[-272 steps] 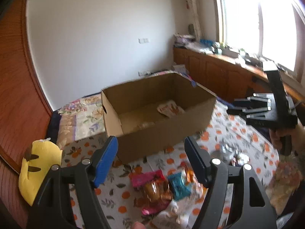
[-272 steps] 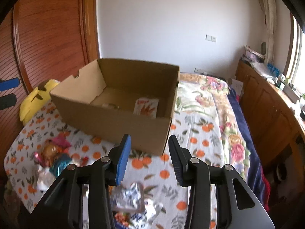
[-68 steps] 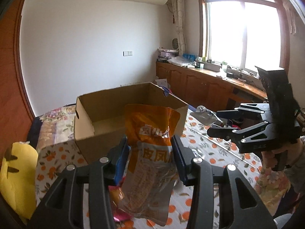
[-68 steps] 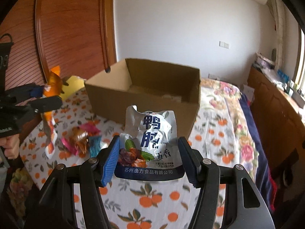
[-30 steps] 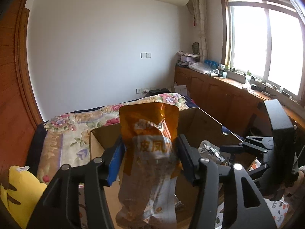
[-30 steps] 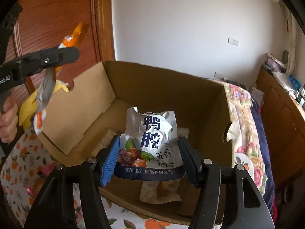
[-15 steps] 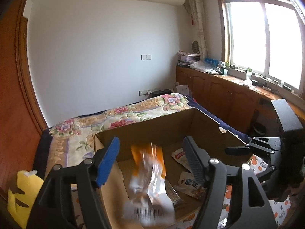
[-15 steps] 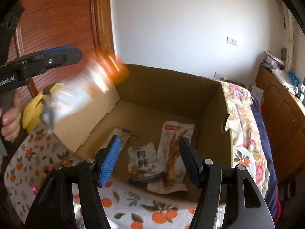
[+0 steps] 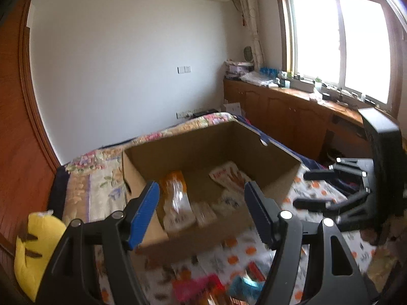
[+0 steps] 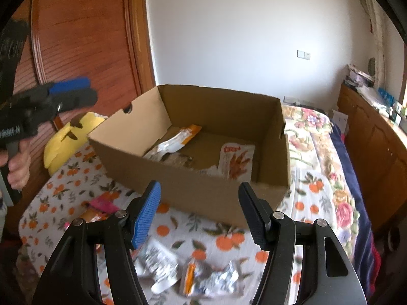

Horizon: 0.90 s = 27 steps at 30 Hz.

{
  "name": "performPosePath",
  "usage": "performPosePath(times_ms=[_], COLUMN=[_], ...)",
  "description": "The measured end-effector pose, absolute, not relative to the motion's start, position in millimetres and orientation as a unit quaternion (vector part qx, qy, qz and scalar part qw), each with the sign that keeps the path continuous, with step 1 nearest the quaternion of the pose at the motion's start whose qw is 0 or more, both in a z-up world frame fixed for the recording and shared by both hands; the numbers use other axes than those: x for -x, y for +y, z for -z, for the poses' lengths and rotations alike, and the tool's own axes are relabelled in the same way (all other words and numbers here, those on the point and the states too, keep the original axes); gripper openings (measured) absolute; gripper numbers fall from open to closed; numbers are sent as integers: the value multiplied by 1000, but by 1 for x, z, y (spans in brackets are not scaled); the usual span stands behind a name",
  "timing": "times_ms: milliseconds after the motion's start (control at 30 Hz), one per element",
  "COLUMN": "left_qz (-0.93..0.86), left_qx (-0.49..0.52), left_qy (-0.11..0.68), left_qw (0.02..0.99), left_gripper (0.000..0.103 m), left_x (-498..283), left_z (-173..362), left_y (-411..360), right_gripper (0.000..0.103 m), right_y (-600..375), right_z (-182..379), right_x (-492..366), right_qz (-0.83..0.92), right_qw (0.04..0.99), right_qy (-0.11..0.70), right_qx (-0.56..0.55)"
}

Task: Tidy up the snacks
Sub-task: 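Lower the left tool onto the pink sausage pack while the right tool approaches the foil blister pack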

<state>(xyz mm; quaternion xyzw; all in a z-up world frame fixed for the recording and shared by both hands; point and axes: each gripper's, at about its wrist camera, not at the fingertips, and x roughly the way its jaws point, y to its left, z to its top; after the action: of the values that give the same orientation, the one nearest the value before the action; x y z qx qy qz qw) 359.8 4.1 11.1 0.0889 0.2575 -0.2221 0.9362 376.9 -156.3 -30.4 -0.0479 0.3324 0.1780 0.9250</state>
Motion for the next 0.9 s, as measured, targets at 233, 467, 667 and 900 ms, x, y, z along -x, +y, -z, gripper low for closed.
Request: performPosePath(times_ms=[233,467,667,900], left_qz=[224,217,197,184], left_qx=[-94,-80,-76,-74], left_qy=[295,334,368,396], left_qw=[924,914,905,897], left_gripper=[70,70,70,70], left_x=[-318,-300,-300,-305], left_z=[24,62,98,121], left_y=[11,20,24,27], right_gripper=[65,65,67,71], right_y=[-159,-167,-175,-184], right_z=[50,73,104,118], right_x=[-345,-330,-332,-339], right_qz=[-174,-163,-132,-125], right_qw=[924,919,916,912], right_qy=[340,358,377,389], right_qx=[33,25,38,36])
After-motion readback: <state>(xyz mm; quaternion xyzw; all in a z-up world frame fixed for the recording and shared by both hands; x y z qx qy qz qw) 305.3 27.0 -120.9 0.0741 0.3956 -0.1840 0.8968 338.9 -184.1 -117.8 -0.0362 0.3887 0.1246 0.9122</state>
